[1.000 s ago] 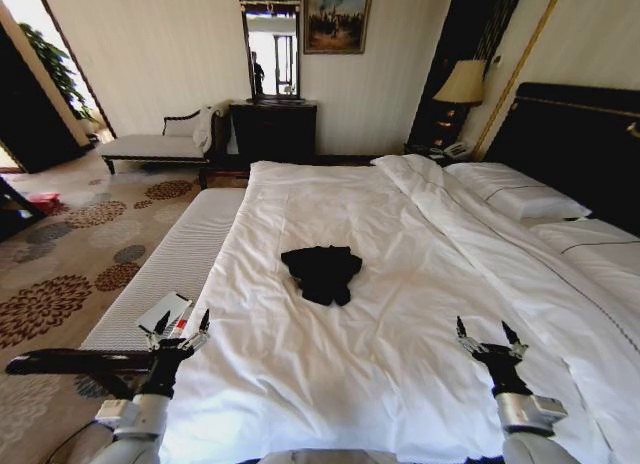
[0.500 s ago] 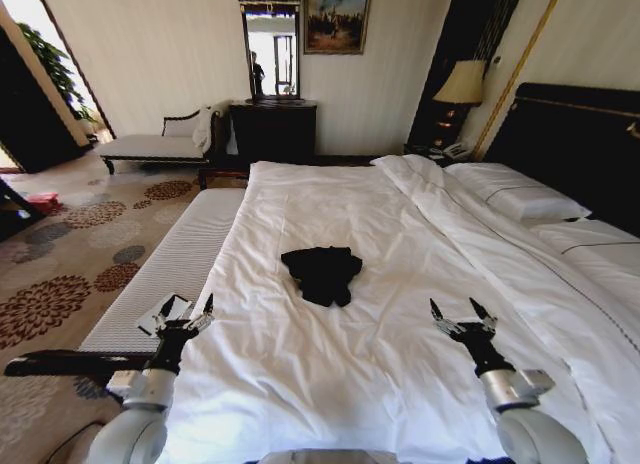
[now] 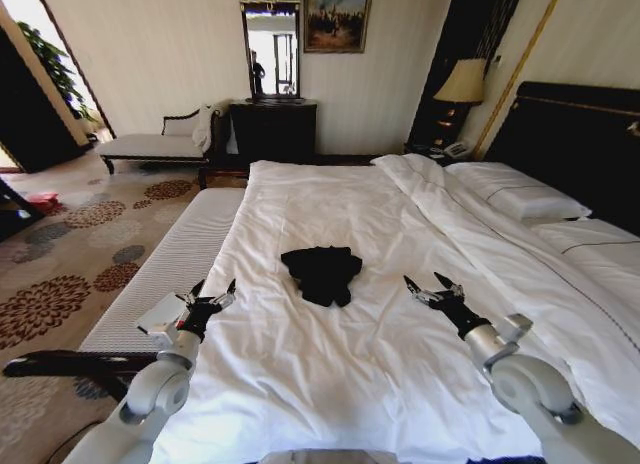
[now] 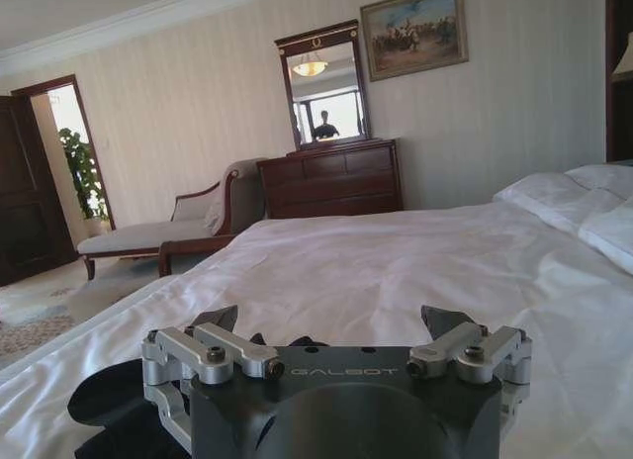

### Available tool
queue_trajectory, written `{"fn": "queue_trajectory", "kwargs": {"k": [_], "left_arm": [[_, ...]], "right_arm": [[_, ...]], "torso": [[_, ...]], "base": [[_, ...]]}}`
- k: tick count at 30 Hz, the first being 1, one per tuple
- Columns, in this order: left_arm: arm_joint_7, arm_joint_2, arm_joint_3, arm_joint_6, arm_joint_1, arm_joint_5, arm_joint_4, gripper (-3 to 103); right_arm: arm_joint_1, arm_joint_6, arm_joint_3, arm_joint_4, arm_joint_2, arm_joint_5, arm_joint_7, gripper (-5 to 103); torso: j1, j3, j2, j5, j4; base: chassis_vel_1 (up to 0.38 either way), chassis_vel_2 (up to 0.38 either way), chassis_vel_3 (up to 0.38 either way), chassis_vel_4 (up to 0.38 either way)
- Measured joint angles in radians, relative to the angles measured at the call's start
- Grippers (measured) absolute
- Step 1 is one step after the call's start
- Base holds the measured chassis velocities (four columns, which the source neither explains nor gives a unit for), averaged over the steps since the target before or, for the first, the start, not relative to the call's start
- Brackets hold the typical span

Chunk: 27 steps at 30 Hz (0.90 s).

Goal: Fold the clothes on the bed.

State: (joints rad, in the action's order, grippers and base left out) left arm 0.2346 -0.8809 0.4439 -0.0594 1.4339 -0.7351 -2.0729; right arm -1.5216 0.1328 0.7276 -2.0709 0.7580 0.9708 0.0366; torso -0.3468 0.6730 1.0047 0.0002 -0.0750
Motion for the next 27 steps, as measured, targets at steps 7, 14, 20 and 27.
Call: {"fn": "queue_trajectory", "kwargs": {"k": [7,14,20,27], "left_arm": [[-0.005,0.053,-0.090,-0.008,-0.105,-0.045,0.057,100],[-0.004,0.078,-0.201,-0.023,-0.254,-0.109,0.114,100],[0.005,0.079,-0.317,-0.045,-0.375,-0.179,0.181,100],[0.004,0.058,-0.393,-0.058,-0.435,-0.216,0.222,100]], "right_arm": [[0.220,0.042,-0.215,0.128,-0.083,0.069,-0.020,100],[0.455,0.054,-0.437,0.231,-0.088,0.090,-0.029,100],[0.588,0.068,-0.594,0.289,-0.062,0.115,-0.045,100],[0.721,0.080,-0.741,0.384,-0.011,0.137,-0.061,100]], "torso": [[0.000,0.000,0.000,-0.0003,-0.0001],[0.000,0.000,0.000,-0.0001,0.0000],[0.000,0.000,0.000,-0.0003,-0.0003],[0.000,0.000,0.000,-0.0003,-0.0004]], "base": [[0.000,0.000,0.000,0.000],[0.000,0.000,0.000,0.000],[0.000,0.000,0.000,0.000],[0.000,0.000,0.000,0.000]]}}
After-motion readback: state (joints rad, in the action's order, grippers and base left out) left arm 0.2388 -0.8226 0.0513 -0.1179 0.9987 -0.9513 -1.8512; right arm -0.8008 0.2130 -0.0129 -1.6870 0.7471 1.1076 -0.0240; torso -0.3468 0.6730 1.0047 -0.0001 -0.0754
